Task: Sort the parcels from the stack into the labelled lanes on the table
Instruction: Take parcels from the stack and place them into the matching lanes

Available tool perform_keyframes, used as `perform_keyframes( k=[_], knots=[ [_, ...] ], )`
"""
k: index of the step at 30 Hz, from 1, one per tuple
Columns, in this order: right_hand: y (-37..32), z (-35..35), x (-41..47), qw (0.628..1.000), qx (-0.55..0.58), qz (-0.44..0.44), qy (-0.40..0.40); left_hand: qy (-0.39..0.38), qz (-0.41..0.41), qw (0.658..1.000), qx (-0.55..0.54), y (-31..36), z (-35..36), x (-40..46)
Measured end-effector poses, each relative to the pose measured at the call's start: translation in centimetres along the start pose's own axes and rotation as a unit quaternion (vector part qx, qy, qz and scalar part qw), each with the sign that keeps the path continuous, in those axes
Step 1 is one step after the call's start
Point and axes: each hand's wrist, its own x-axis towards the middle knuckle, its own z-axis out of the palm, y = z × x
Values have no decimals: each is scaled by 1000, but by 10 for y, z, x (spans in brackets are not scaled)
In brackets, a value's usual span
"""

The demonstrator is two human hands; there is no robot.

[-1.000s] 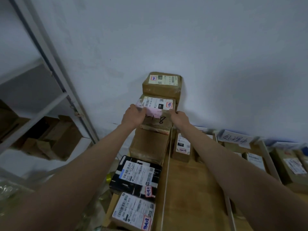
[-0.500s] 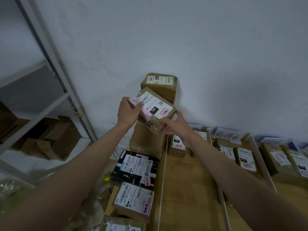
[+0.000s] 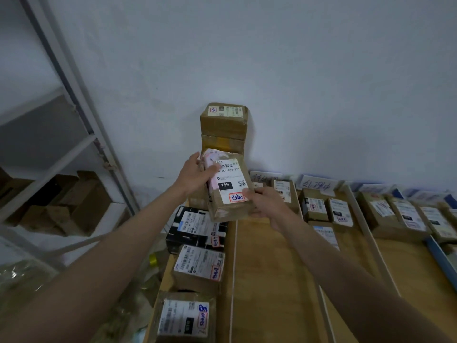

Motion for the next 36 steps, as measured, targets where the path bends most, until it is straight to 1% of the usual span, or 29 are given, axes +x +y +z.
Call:
perform_keyframes(
  k=[3, 7, 9, 11, 13, 16, 20, 22, 25, 28, 31, 33, 35, 36],
  knots=[
    [8, 4, -10, 999, -5, 3, 45, 1, -17, 999, 31, -8, 15, -26],
    [14, 8, -26, 995, 32, 18, 93, -71, -29, 997, 16, -29, 30, -53],
    [16, 9, -35, 994, 40, 27, 99, -88, -22, 996, 20, -33, 38, -62],
    [21, 9, -43, 994, 42, 33, 97, -81, -21, 996, 27, -35, 41, -68],
    [26, 10, -52, 995, 43, 36, 87, -75, -34, 996, 30, -37, 43, -71],
    [35, 9, -63, 995, 47, 38, 79, -90, -51, 994, 25, -40, 44, -77],
    [47, 4, -74, 994, 23, 43, 102, -97, -67, 993, 8, -44, 50, -84],
    [52, -3, -81, 992, -13, 33, 123, -106, -73, 992, 6, -48, 54, -87],
    [65, -21, -96, 976, -121, -1, 179, -128, -87, 988, 13, -52, 63, -92],
    [85, -48, -116, 956, -206, 8, 211, -149, -96, 984, 28, -55, 78, -96],
    [111, -80, -138, 930, -269, 32, 248, -169, -99, 980, 30, -55, 102, -102],
    [127, -100, -156, 906, -329, 47, 264, -181, -91, 979, 36, -51, 122, -109],
    [141, -120, -175, 875, -394, 41, 279, -188, -80, 978, 42, -48, 143, -115],
    [148, -130, -183, 867, -400, 39, 294, -195, -78, 976, 48, -46, 156, -118]
  ],
)
